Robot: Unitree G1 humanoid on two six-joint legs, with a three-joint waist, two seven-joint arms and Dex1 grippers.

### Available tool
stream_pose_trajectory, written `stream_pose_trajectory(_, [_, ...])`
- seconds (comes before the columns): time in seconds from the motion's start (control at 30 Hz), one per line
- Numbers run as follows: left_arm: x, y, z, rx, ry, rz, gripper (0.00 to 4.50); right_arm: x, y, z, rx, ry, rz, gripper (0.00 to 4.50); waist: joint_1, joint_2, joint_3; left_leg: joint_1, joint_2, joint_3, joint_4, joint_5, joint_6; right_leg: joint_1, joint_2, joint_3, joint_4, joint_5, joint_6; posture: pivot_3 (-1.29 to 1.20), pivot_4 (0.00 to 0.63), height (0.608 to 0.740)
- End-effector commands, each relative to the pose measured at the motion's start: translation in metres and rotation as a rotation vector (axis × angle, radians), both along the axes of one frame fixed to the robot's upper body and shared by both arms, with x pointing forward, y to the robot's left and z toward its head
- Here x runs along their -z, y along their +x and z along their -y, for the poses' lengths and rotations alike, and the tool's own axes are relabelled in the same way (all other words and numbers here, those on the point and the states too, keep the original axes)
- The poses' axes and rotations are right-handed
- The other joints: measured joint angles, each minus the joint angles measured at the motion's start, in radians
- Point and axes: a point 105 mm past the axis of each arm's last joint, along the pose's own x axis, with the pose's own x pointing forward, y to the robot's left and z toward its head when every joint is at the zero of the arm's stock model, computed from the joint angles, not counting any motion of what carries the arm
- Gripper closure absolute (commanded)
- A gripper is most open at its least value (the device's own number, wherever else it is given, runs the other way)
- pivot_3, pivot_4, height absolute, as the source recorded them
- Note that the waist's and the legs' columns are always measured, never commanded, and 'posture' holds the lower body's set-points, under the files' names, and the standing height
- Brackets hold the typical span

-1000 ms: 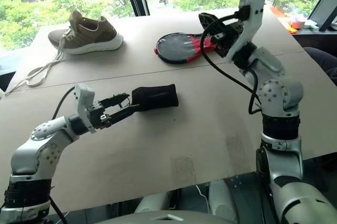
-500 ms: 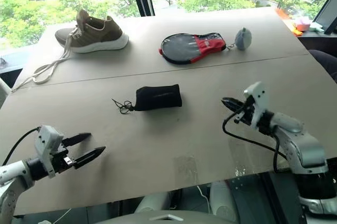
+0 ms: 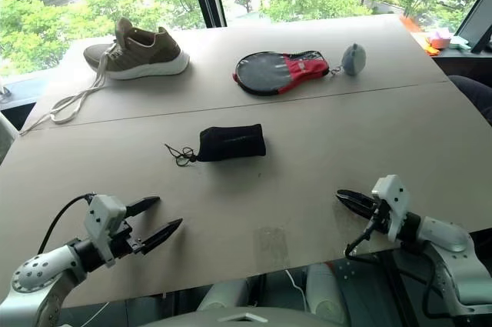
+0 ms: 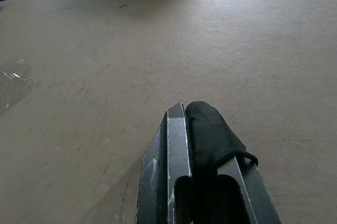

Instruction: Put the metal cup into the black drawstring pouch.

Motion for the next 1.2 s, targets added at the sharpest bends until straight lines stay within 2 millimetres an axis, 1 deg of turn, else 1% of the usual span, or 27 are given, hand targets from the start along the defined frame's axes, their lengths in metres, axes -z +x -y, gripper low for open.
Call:
stream_pose_trajectory(0.03, [-0.021, 0.011, 0.008, 0.041, -0.003, 0.099, 0.03, -0.016, 0.009, 0.001, 0.007, 0.010, 0.077, 4.50, 0.003, 0.000, 0.000, 0.000, 0.000, 0.000, 0.000, 0.000, 0.000, 0.000, 0.000, 0.000, 0.000, 0.000, 0.000, 0.00, 0.150, 0.740])
stream_pose_trajectory(0.1, [-0.031, 0.020, 0.006, 0.014, -0.018, 0.147, 0.03, -0.017, 0.012, -0.003, -0.002, 0.009, 0.086, 4.50, 0.005, 0.000, 0.000, 0.000, 0.000, -0.001, 0.000, 0.000, 0.000, 0.000, 0.000, -0.001, 0.000, 0.000, 0.000, 0.00, 0.150, 0.740])
stream_pose_trajectory(0.17, [-0.039, 0.031, -0.001, -0.038, -0.031, 0.166, 0.03, -0.019, 0.015, -0.008, -0.014, 0.010, 0.096, 4.50, 0.010, 0.000, 0.000, 0.000, 0.000, -0.001, 0.000, 0.000, 0.000, 0.000, 0.000, -0.001, 0.000, 0.000, 0.000, 0.00, 0.150, 0.740])
stream_pose_trajectory(0.27, [-0.051, 0.044, -0.011, -0.013, -0.014, 0.209, 0.03, -0.022, 0.023, -0.017, -0.023, 0.019, 0.115, 4.50, 0.012, 0.000, 0.000, 0.000, 0.000, -0.001, 0.000, 0.001, -0.001, 0.000, 0.000, -0.001, 0.000, 0.000, 0.000, 0.00, 0.150, 0.740])
stream_pose_trajectory(0.33, [-0.059, 0.066, -0.019, 0.005, 0.117, 0.308, 0.03, -0.023, 0.027, -0.023, -0.029, 0.027, 0.123, 4.50, 0.015, 0.000, 0.000, 0.000, 0.000, -0.001, 0.000, 0.002, -0.004, 0.000, 0.001, -0.001, 0.000, 0.000, 0.000, 0.00, 0.150, 0.740])
stream_pose_trajectory(0.4, [-0.064, 0.082, -0.023, 0.004, 0.184, 0.367, 0.03, -0.022, 0.029, -0.025, -0.036, 0.027, 0.127, 4.50, 0.019, 0.000, 0.000, 0.000, 0.000, -0.002, 0.000, 0.002, -0.004, 0.000, 0.001, -0.003, 0.000, 0.000, 0.000, 0.00, 0.150, 0.740])
stream_pose_trajectory(0.47, [-0.064, 0.101, -0.020, 0.051, 0.312, 0.441, 0.03, -0.023, 0.030, -0.027, -0.035, 0.029, 0.134, 4.50, 0.021, 0.000, 0.000, -0.001, -0.001, -0.003, 0.001, 0.002, -0.004, 0.000, 0.000, -0.004, 0.000, 0.000, 0.000, 0.00, 0.150, 0.740])
stream_pose_trajectory(0.5, [-0.061, 0.107, -0.017, 0.075, 0.337, 0.452, 0.03, -0.023, 0.031, -0.028, -0.032, 0.030, 0.138, 4.50, 0.021, 0.000, 0.000, -0.001, -0.001, -0.003, 0.000, 0.002, -0.004, 0.000, 0.000, -0.004, -0.001, 0.000, 0.000, 0.00, 0.150, 0.740])
stream_pose_trajectory(0.57, [-0.056, 0.116, -0.013, 0.099, 0.319, 0.453, 0.03, -0.024, 0.032, -0.028, -0.025, 0.030, 0.144, 4.50, 0.018, 0.000, 0.000, -0.002, -0.002, -0.002, 0.000, 0.003, -0.004, -0.001, 0.000, -0.004, -0.001, 0.000, 0.000, 0.00, 0.150, 0.740])
stream_pose_trajectory(0.67, [-0.044, 0.120, 0.001, 0.189, 0.253, 0.388, 0.03, -0.024, 0.031, -0.028, -0.010, 0.025, 0.154, 4.50, 0.011, 0.000, 0.000, -0.003, -0.002, -0.001, 0.001, 0.003, -0.004, -0.002, 0.000, -0.004, -0.001, 0.000, 0.000, 0.00, 0.150, 0.740])
stream_pose_trajectory(0.83, [-0.046, 0.138, 0.007, 0.185, 0.210, 0.374, 0.03, -0.024, 0.028, -0.026, 0.019, 0.027, 0.158, 4.50, 0.008, -0.001, 0.000, -0.003, -0.001, -0.002, 0.001, 0.003, -0.004, -0.002, 0.001, -0.004, 0.001, 0.000, 0.000, 0.00, 0.150, 0.740])
stream_pose_trajectory(0.9, [-0.046, 0.142, 0.008, 0.187, 0.201, 0.368, 0.03, -0.023, 0.026, -0.027, 0.023, 0.028, 0.159, 4.50, 0.008, -0.001, 0.000, -0.002, -0.001, -0.002, 0.001, 0.003, -0.004, -0.002, 0.001, -0.004, 0.002, 0.000, 0.000, 0.00, 0.150, 0.740])
stream_pose_trajectory(0.97, [-0.048, 0.145, 0.010, 0.193, 0.173, 0.358, 0.53, -0.024, 0.025, -0.028, 0.026, 0.031, 0.163, 4.50, 0.008, -0.001, 0.000, -0.002, -0.001, -0.001, 0.001, 0.003, -0.004, -0.002, 0.001, -0.004, 0.002, 0.000, 0.000, 0.00, 0.150, 0.740])
stream_pose_trajectory(1.0, [-0.048, 0.146, 0.010, 0.195, 0.167, 0.350, 0.83, -0.025, 0.025, -0.029, 0.027, 0.032, 0.165, 4.50, 0.008, -0.001, 0.000, -0.002, -0.001, -0.001, 0.002, 0.003, -0.004, -0.002, 0.001, -0.004, 0.002, 0.000, 0.000, 0.00, 0.150, 0.740])
stream_pose_trajectory(1.03, [-0.047, 0.146, 0.009, 0.200, 0.165, 0.335, 1.21, -0.025, 0.025, -0.029, 0.028, 0.032, 0.168, 4.50, 0.006, -0.001, 0.000, -0.002, -0.001, -0.001, 0.002, 0.003, -0.004, -0.002, 0.001, -0.004, 0.002, 0.000, 0.000, 0.00, 0.150, 0.740])
stream_pose_trajectory(1.2, [-0.042, 0.143, 0.011, 0.237, 0.159, 0.282, 3.63, -0.032, 0.027, -0.034, 0.022, 0.033, 0.192, 4.50, -0.001, -0.001, 0.000, -0.003, -0.001, -0.001, 0.002, 0.003, -0.004, -0.002, 0.001, -0.004, 0.001, 0.000, 0.000, 0.00, 0.150, 0.740])
